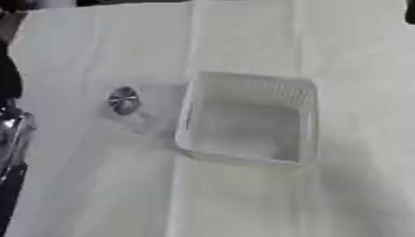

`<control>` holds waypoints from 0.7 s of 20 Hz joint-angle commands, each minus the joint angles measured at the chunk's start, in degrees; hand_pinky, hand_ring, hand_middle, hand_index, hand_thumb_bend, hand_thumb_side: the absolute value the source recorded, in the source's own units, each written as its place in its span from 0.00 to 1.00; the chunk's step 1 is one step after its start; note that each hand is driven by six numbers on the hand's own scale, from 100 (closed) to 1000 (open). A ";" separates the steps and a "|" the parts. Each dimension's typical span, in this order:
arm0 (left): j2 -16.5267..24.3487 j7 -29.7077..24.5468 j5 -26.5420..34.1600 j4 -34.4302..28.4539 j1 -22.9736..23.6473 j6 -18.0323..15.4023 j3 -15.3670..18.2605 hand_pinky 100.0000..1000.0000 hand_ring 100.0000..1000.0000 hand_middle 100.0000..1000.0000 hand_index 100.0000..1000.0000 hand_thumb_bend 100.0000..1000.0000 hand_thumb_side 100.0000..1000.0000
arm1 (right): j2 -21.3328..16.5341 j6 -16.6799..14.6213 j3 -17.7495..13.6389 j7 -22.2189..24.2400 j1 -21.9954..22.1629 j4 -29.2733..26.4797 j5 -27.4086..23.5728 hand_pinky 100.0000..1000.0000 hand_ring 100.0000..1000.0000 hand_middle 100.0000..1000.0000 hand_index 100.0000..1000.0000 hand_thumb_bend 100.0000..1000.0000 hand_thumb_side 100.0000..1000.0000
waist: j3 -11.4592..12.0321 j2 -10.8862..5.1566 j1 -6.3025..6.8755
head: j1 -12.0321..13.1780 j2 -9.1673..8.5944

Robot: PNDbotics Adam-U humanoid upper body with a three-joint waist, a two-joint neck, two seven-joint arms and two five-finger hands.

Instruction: Pick up objects on the table and place them in the box.

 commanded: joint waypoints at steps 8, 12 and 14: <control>4.22 -3.24 -0.84 -1.09 -0.16 3.56 -1.79 0.53 0.66 0.73 0.89 0.15 0.66 | -1.08 -2.36 -0.29 2.32 -0.99 -0.76 0.29 0.22 0.38 0.70 0.53 0.00 0.96 | -0.30 -0.33 -0.11 | 0.24 -0.01; 7.45 -10.22 1.44 -1.09 -0.49 7.97 -5.48 0.64 0.77 0.81 0.97 0.60 0.53 | -0.96 -2.31 -0.03 2.61 -1.26 -0.76 0.18 0.22 0.38 0.70 0.53 0.00 0.96 | -0.82 -0.17 0.04 | 0.63 -0.01; 8.13 -14.51 5.43 -1.09 -1.10 9.42 -6.84 0.65 0.78 0.81 0.97 0.68 0.41 | -0.88 -2.27 0.05 2.76 -1.36 -0.76 0.10 0.22 0.38 0.70 0.53 0.00 0.96 | -1.06 -0.09 0.09 | 0.77 -0.01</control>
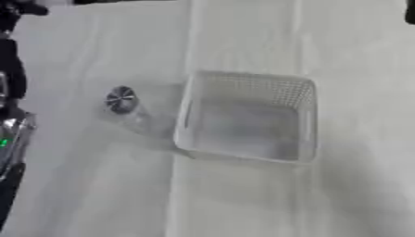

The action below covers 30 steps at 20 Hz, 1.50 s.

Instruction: Pick up objects on the table and place them in the box.

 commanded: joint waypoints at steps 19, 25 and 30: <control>2.61 -20.66 22.22 6.90 -2.78 7.57 -3.65 0.63 0.76 0.79 0.94 0.61 0.34 | -0.82 -2.54 -0.04 3.58 -1.59 -0.76 -0.54 0.22 0.38 0.70 0.52 0.00 0.96 | -0.78 -0.08 -0.08 | 0.72 -0.01; 2.94 -20.69 21.07 8.23 -2.13 6.70 -4.09 0.62 0.75 0.77 0.93 0.60 0.37 | -0.83 -2.51 -0.05 3.74 -1.63 -0.76 -0.65 0.22 0.38 0.70 0.52 0.00 0.96 | -0.97 -0.04 0.02 | 0.70 -0.01; 2.01 -20.65 20.78 9.62 -1.73 6.22 -4.20 0.61 0.74 0.77 0.93 0.59 0.39 | -0.84 -2.48 -0.05 3.97 -1.60 -0.76 -0.66 0.22 0.38 0.70 0.51 0.00 0.96 | -1.13 0.09 0.15 | 0.67 -0.01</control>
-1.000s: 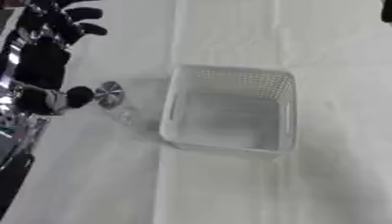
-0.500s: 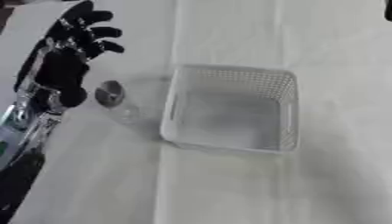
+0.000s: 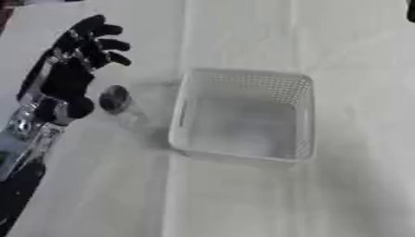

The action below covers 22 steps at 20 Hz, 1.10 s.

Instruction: Pick up objects on the table and place them in the box.

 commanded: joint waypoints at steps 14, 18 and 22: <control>-0.57 0.02 -3.89 -0.17 2.43 -1.38 -0.45 0.60 0.74 0.75 0.92 0.49 0.54 | -1.09 -3.41 -0.22 3.83 -1.47 -0.76 -0.48 0.22 0.38 0.69 0.50 0.00 0.96 | -0.84 -0.32 0.17 | -0.11 -0.01; -0.29 0.21 -5.03 -0.94 3.21 -1.60 -0.74 0.60 0.74 0.75 0.92 0.48 0.56 | -1.11 -3.34 -0.19 3.96 -1.42 -0.76 -0.54 0.22 0.38 0.69 0.50 0.00 0.96 | -0.86 -0.35 0.33 | -0.16 -0.01; 0.02 0.27 -5.52 -1.49 3.69 -1.71 -0.89 0.60 0.74 0.75 0.92 0.47 0.56 | -1.13 -3.23 -0.14 4.12 -1.36 -0.76 -0.61 0.22 0.37 0.69 0.50 0.00 0.95 | -0.86 -0.38 0.48 | -0.18 -0.01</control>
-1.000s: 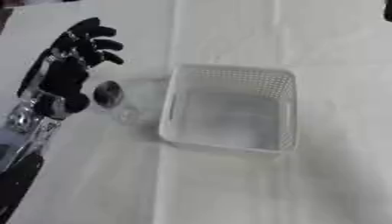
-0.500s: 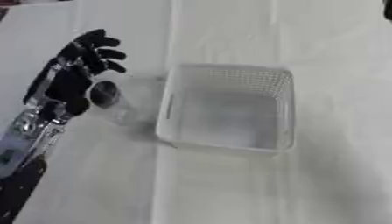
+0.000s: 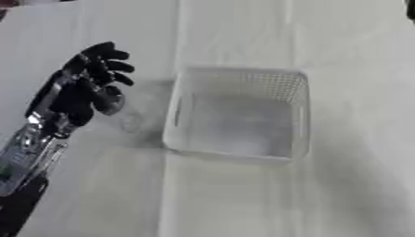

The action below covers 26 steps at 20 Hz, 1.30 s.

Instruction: Pick up objects on the table and place them in the box.

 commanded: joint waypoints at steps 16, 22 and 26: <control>2.25 -0.09 -2.53 -2.71 0.40 -1.12 0.83 0.60 0.73 0.75 0.91 0.47 0.57 | -1.36 -3.44 0.00 4.55 -0.80 -0.76 -0.46 0.21 0.37 0.70 0.49 0.00 0.95 | -0.04 -0.83 0.29 | -0.28 -0.01; 3.21 1.06 -4.59 -3.54 0.05 -1.99 3.10 0.61 0.74 0.75 0.90 0.48 0.54 | -1.37 -3.40 -0.04 4.74 -0.67 -0.76 -0.52 0.21 0.37 0.69 0.49 0.00 0.95 | 0.22 -1.00 0.22 | -0.44 -0.01; 3.20 2.63 -6.22 -3.77 0.13 -2.43 5.09 0.61 0.74 0.74 0.90 0.50 0.51 | -1.36 -3.38 -0.09 4.83 -0.54 -0.76 -0.53 0.22 0.37 0.69 0.49 0.00 0.95 | 0.40 -1.09 0.12 | -0.56 -0.01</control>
